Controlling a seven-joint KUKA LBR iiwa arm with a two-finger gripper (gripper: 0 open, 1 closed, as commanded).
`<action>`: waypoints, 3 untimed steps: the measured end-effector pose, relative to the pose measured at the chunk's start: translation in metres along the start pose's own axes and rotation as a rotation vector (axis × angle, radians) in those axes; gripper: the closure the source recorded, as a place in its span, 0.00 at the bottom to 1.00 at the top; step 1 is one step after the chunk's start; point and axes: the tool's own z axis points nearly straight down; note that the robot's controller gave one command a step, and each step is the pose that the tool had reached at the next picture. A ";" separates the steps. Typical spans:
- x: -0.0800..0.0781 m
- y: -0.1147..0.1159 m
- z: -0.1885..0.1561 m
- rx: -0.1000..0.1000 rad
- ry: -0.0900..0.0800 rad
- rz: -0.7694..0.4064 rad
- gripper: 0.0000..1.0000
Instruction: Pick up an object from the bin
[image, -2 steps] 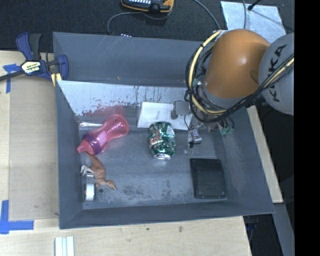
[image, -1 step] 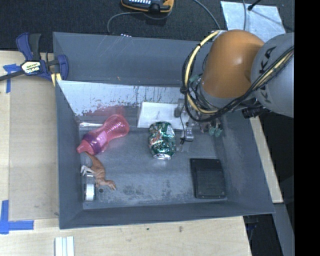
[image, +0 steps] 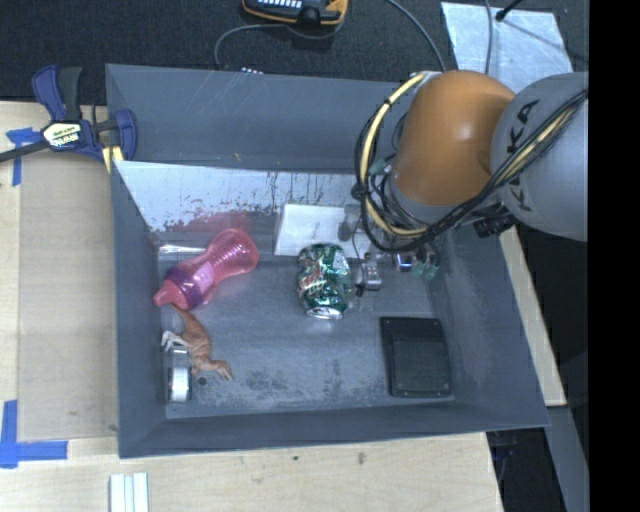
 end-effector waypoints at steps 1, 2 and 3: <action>-0.008 -0.003 0.025 0.000 0.000 -0.274 0.00; -0.013 0.003 0.046 0.000 -0.001 -0.043 0.00; -0.016 0.007 0.040 0.000 -0.002 0.023 0.00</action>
Offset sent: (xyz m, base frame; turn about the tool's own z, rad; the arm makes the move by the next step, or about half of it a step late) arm 0.0163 0.0095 -0.0617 0.0761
